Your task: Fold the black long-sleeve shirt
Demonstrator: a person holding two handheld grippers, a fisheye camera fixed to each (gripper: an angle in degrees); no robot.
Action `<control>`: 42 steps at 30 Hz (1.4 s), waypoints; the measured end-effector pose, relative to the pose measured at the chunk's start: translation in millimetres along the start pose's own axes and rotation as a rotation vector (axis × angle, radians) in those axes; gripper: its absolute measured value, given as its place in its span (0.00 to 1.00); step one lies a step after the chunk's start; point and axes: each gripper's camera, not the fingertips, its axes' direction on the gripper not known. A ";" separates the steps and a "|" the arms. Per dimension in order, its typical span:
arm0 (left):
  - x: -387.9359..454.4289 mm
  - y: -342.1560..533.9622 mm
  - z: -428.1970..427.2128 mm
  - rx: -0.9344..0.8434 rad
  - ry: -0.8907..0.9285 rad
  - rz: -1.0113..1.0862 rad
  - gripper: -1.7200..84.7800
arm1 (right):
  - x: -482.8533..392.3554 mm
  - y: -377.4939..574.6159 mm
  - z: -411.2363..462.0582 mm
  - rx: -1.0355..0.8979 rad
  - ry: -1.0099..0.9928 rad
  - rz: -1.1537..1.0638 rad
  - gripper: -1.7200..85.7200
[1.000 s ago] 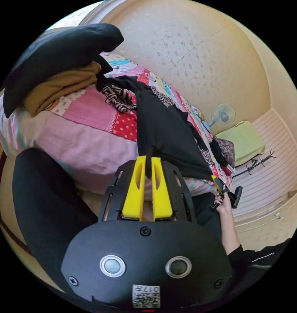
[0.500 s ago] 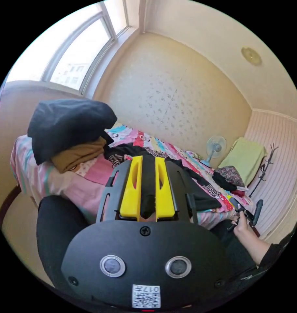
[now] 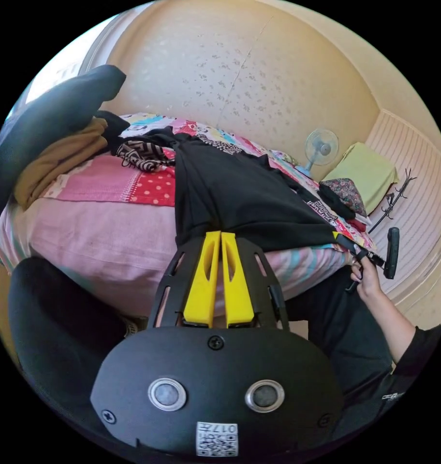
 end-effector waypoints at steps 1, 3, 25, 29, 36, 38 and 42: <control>-3.5 -1.9 1.6 -0.006 0.019 -0.013 0.01 | 1.1 0.0 0.5 -0.001 -0.005 0.005 0.05; -8.4 -4.8 3.7 -0.015 0.046 -0.035 0.01 | 4.0 0.2 2.5 -0.003 -0.012 0.027 0.05; -13.7 -26.4 10.8 -0.036 0.057 -0.032 0.01 | 49.1 2.2 -7.3 0.017 -0.143 0.188 0.03; -16.0 -31.0 11.2 -0.052 0.068 -0.025 0.01 | 55.9 1.7 -11.5 0.020 -0.158 0.203 0.03; -16.2 -32.8 11.7 -0.043 0.064 -0.026 0.01 | 65.8 -0.5 -20.8 0.022 -0.162 0.206 0.03; -15.4 -33.5 11.7 -0.043 0.060 -0.023 0.01 | 68.9 -1.2 -23.5 0.022 -0.165 0.208 0.03; -14.7 -34.4 11.6 -0.043 0.059 -0.020 0.01 | 77.0 -3.2 -30.5 0.022 -0.173 0.213 0.04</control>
